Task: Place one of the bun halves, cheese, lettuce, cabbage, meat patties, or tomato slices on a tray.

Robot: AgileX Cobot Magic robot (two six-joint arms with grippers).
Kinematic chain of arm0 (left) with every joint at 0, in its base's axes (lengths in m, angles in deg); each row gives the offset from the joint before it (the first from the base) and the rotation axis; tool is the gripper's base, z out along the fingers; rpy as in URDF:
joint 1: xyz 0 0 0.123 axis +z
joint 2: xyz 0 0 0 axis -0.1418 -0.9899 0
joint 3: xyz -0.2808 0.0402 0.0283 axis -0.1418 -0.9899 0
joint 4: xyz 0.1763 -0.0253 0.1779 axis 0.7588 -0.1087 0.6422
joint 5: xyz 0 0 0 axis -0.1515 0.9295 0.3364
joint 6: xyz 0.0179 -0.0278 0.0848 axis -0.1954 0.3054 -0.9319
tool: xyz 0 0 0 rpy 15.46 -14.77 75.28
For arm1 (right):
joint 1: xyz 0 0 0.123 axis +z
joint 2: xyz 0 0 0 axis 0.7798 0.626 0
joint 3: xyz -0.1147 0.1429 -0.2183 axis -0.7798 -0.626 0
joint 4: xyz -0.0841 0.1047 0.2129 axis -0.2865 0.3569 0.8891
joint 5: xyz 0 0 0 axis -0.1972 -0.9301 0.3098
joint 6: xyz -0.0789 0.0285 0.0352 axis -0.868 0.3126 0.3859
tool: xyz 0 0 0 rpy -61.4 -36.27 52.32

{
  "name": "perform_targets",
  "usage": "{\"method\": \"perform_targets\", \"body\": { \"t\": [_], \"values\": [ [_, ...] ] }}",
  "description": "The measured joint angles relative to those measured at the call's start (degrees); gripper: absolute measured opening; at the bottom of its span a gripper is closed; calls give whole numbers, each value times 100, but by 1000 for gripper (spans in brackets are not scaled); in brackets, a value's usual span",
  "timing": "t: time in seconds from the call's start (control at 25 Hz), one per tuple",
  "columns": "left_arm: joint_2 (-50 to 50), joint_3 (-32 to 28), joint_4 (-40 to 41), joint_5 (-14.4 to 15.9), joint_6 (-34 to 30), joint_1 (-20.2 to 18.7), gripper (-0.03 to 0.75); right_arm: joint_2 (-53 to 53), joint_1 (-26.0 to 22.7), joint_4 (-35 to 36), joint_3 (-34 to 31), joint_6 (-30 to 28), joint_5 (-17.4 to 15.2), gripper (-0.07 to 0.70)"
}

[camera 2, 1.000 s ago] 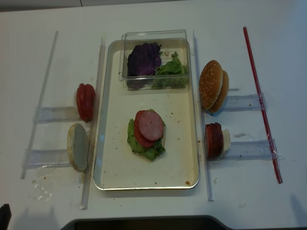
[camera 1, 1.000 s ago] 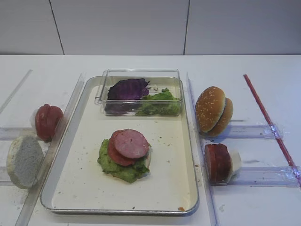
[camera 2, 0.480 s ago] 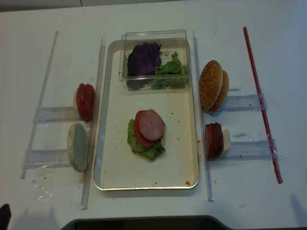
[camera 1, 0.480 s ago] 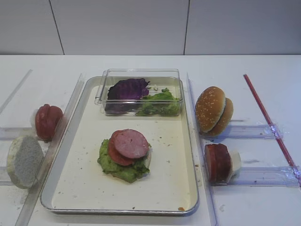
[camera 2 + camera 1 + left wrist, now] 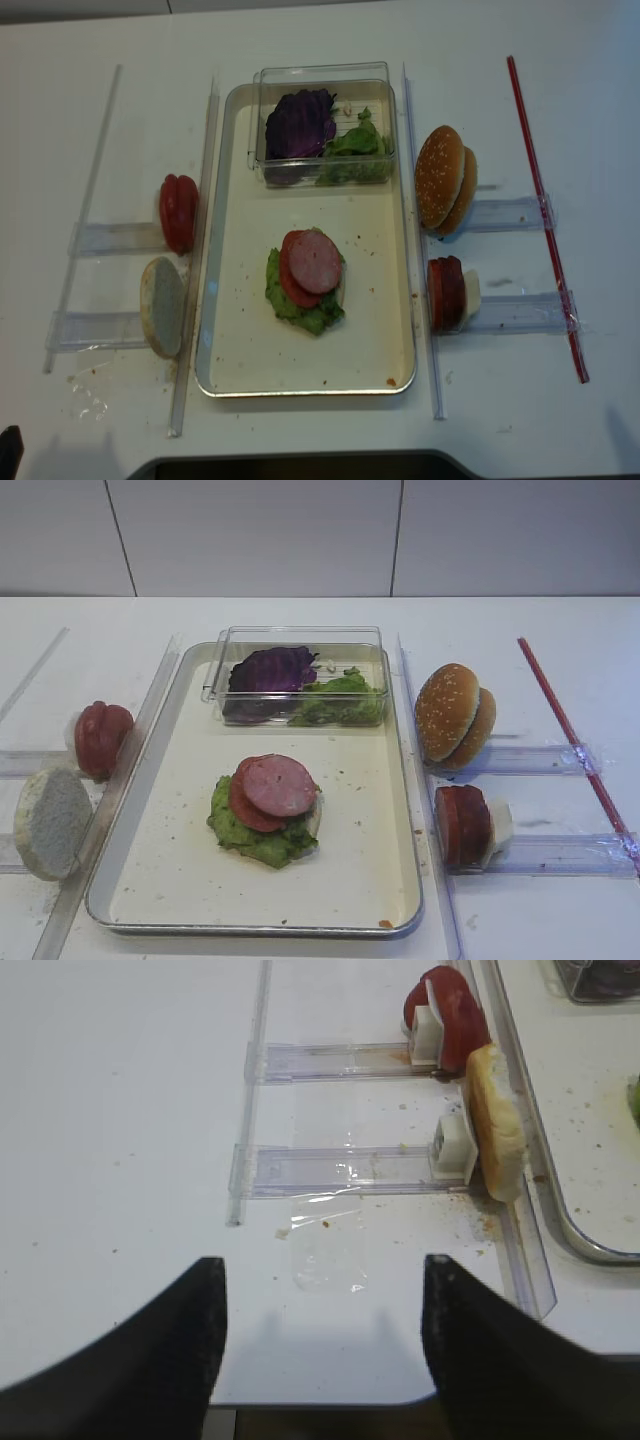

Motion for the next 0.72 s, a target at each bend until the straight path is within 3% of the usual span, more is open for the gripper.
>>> {"method": "perform_targets", "body": {
  "t": [0.72],
  "values": [
    [0,0,0,0,0,0,412,0,0,0,0,0,0,486]
  ]
}}
